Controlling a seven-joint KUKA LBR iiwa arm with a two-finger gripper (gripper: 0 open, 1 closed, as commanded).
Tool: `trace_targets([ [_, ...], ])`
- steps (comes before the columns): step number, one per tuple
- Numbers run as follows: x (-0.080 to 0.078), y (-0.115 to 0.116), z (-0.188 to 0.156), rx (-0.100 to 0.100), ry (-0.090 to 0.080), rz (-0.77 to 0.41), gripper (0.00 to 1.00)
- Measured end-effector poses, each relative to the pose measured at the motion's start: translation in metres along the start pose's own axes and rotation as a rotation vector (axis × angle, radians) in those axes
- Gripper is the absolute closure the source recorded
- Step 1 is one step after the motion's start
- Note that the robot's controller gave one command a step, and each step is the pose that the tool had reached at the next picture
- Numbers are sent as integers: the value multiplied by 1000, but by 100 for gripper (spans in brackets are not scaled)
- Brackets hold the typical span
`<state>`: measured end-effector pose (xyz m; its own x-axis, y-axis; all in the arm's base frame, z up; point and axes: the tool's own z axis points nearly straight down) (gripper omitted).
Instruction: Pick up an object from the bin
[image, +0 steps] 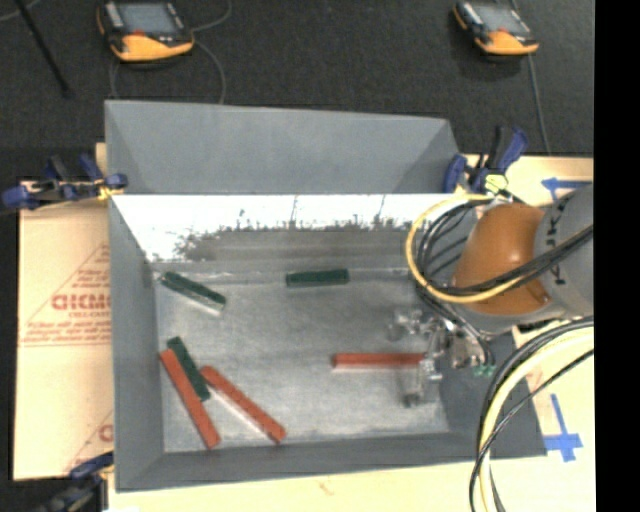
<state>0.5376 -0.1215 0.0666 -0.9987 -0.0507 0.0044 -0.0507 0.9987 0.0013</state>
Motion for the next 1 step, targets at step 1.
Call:
trace_targets([
  [1, -4, -2, -4, 4, -10, -4, 100],
])
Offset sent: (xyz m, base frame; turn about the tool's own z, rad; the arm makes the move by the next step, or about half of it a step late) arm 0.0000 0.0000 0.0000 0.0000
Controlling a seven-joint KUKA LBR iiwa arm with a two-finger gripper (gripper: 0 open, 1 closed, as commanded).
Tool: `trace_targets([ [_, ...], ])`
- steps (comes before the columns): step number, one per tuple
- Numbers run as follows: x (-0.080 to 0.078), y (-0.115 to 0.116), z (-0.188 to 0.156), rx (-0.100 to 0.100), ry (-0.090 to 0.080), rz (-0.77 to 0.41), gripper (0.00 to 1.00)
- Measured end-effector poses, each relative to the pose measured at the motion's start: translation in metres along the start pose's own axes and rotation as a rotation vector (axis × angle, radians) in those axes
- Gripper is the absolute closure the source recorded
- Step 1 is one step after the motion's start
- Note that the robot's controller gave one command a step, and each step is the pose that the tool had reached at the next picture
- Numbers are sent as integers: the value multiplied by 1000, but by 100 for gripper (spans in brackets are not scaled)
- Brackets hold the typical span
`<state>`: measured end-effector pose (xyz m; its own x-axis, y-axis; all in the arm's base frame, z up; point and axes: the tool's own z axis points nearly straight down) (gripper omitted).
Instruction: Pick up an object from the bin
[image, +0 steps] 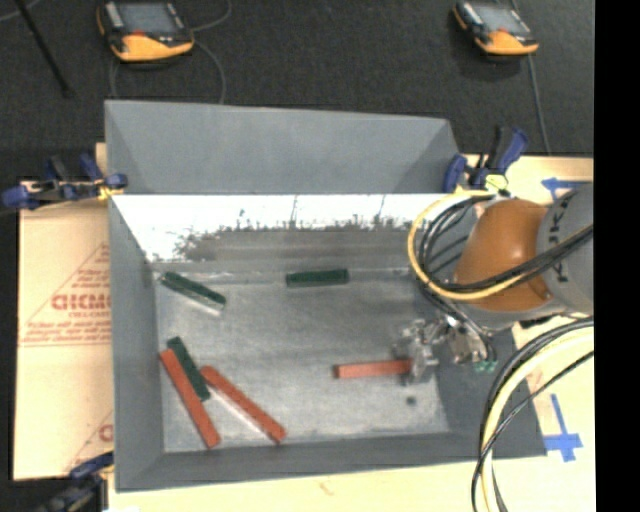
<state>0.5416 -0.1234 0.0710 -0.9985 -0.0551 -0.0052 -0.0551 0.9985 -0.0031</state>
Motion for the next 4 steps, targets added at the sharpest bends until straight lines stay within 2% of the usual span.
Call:
trace_targets([
  [1, -5, -6, -148, 2, -7, -44, 100],
  [2, 22, 1, -151, -3, 2, -232, 100],
  [3, 22, 1, -151, -2, 2, -232, 0],
  [4, 25, 71, -13, -7, 9, -133, 0],
])
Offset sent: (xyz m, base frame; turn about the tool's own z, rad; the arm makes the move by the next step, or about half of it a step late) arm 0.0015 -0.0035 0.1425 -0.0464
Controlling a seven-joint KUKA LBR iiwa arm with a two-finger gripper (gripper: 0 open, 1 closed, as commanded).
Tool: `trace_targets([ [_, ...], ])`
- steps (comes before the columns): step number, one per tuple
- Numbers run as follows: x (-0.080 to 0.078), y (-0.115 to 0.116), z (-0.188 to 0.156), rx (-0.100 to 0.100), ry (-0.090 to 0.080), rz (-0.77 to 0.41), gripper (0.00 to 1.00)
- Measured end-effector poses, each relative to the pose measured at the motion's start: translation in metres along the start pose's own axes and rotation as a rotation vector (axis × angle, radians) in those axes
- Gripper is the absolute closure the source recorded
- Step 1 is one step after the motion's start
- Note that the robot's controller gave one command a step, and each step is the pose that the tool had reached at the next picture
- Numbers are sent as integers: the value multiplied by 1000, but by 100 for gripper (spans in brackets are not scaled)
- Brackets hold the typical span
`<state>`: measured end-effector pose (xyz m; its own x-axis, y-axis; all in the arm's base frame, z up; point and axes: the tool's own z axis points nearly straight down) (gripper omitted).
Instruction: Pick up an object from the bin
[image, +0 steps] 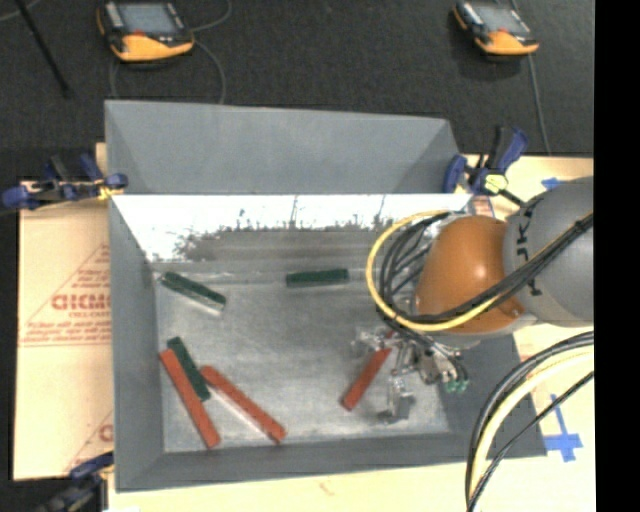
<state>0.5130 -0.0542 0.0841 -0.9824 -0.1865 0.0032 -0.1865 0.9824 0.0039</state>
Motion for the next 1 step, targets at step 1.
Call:
trace_targets([
  [1, -1, -3, -4, 5, -6, 0, 100],
])
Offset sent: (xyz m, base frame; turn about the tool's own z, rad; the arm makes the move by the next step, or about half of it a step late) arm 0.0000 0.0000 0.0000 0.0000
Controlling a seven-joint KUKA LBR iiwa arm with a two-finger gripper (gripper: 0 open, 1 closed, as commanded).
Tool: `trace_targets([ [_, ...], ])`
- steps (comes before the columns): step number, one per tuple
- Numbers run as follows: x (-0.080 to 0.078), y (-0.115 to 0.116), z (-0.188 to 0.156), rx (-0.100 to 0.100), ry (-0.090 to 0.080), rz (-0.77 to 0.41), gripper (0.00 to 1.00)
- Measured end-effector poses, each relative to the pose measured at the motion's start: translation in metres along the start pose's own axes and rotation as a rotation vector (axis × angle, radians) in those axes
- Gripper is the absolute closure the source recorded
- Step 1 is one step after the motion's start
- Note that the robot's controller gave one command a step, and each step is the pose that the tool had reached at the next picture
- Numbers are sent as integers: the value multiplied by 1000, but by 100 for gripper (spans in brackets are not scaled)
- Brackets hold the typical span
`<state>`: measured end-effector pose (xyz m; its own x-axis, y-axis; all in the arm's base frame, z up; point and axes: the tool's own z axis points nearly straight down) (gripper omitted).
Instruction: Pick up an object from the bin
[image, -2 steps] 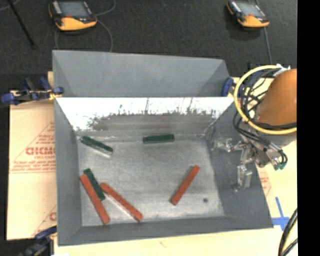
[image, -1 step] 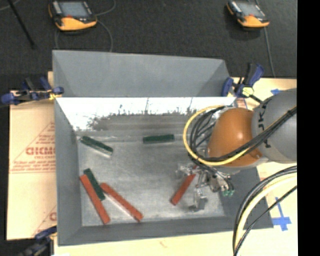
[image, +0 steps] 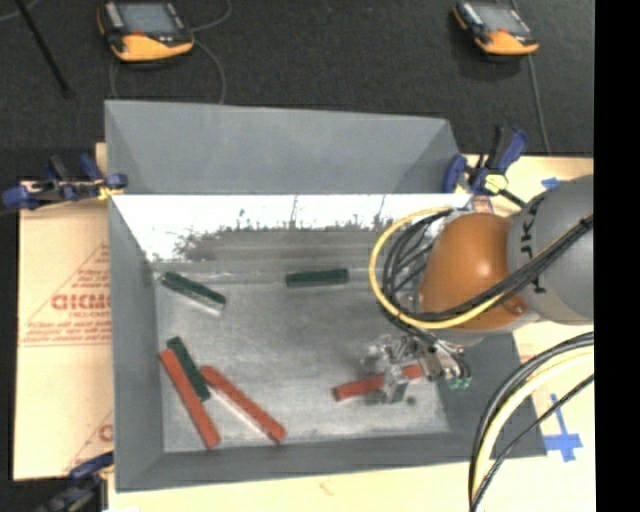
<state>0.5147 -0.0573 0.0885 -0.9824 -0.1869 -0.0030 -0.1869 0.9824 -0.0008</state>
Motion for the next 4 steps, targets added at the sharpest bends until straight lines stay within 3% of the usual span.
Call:
trace_targets([
  [1, 0, 0, 0, 1, 0, -1, 0],
  [2, -1, -24, 18, 0, -1, 54, 0],
  [3, -1, -23, 17, 1, -2, 50, 100],
  [4, 8, -28, -95, 3, -6, 48, 100],
])
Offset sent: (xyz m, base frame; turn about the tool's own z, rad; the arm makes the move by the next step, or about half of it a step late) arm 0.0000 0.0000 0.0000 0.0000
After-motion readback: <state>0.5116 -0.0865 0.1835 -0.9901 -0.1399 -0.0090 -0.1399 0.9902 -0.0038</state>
